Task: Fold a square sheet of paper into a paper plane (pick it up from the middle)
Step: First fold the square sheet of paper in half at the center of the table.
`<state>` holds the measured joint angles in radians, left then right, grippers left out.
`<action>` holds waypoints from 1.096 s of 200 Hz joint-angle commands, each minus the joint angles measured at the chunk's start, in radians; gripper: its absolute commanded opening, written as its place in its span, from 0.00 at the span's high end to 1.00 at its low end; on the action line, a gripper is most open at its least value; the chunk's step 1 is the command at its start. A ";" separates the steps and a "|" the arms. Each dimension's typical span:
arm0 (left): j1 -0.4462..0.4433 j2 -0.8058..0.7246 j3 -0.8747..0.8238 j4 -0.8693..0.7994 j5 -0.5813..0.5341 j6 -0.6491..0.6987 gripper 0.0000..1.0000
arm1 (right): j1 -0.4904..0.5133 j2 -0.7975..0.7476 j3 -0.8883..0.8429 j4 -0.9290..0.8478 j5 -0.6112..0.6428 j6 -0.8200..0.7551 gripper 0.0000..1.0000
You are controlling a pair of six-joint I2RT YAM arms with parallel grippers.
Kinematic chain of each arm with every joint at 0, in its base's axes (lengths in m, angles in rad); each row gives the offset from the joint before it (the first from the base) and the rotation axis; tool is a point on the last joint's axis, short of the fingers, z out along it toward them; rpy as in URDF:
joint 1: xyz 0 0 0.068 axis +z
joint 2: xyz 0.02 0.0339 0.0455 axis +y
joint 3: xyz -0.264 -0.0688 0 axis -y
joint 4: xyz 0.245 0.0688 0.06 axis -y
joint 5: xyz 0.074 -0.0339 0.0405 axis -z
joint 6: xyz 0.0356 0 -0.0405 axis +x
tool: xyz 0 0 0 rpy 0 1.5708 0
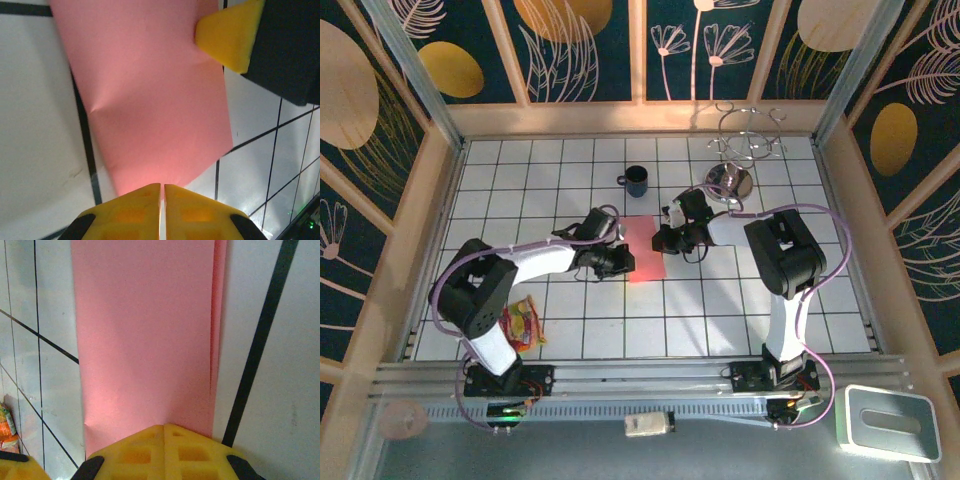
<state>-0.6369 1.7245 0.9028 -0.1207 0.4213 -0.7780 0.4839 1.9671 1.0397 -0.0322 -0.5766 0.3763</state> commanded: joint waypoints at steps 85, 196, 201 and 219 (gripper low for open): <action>-0.031 0.039 -0.072 -0.213 -0.069 0.094 0.90 | -0.016 0.129 -0.081 -0.193 0.240 0.006 0.97; 0.036 -0.071 0.064 0.041 -0.105 -0.036 0.85 | 0.002 -0.118 0.006 -0.051 0.011 0.144 0.90; 0.041 -0.066 0.065 0.062 -0.103 -0.044 0.85 | 0.003 -0.136 0.004 -0.034 0.005 0.159 0.89; 0.046 -0.041 0.065 0.136 -0.080 -0.086 0.81 | 0.001 -0.175 -0.009 0.018 -0.005 0.204 0.86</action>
<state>-0.5999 1.6512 0.9474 -0.1104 0.3309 -0.7845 0.4843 1.8870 1.0378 -0.0696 -0.5694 0.4934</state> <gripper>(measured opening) 0.159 0.122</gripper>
